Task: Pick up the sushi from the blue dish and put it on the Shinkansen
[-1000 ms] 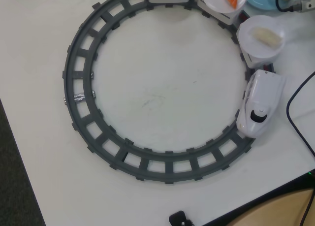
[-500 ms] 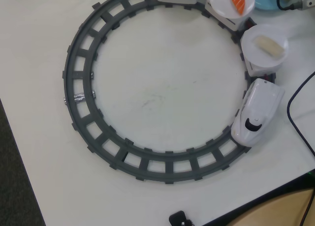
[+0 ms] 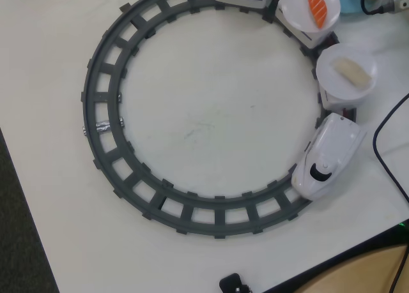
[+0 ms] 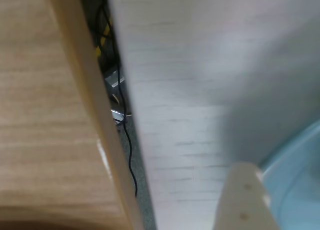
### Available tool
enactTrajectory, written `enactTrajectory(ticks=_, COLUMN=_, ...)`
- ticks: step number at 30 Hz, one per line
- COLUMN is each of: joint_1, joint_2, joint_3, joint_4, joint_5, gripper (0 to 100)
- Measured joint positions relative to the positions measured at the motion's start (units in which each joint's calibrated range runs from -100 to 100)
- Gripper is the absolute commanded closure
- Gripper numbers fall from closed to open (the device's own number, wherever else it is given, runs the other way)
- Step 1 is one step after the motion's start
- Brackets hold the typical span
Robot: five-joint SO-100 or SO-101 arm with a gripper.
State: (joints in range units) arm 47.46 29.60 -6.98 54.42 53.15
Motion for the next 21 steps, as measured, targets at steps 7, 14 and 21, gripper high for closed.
enactTrajectory(ticks=7, joint_1=-0.24, joint_2=-0.93, joint_3=-0.09, joint_4=-0.09, joint_5=0.68, gripper=67)
enactTrajectory(ticks=14, joint_1=0.24, joint_2=-4.38, joint_3=-0.09, joint_4=-0.09, joint_5=2.04, gripper=67)
enactTrajectory(ticks=21, joint_1=0.63, joint_2=-4.38, joint_3=0.54, joint_4=-1.92, joint_5=2.82, gripper=70)
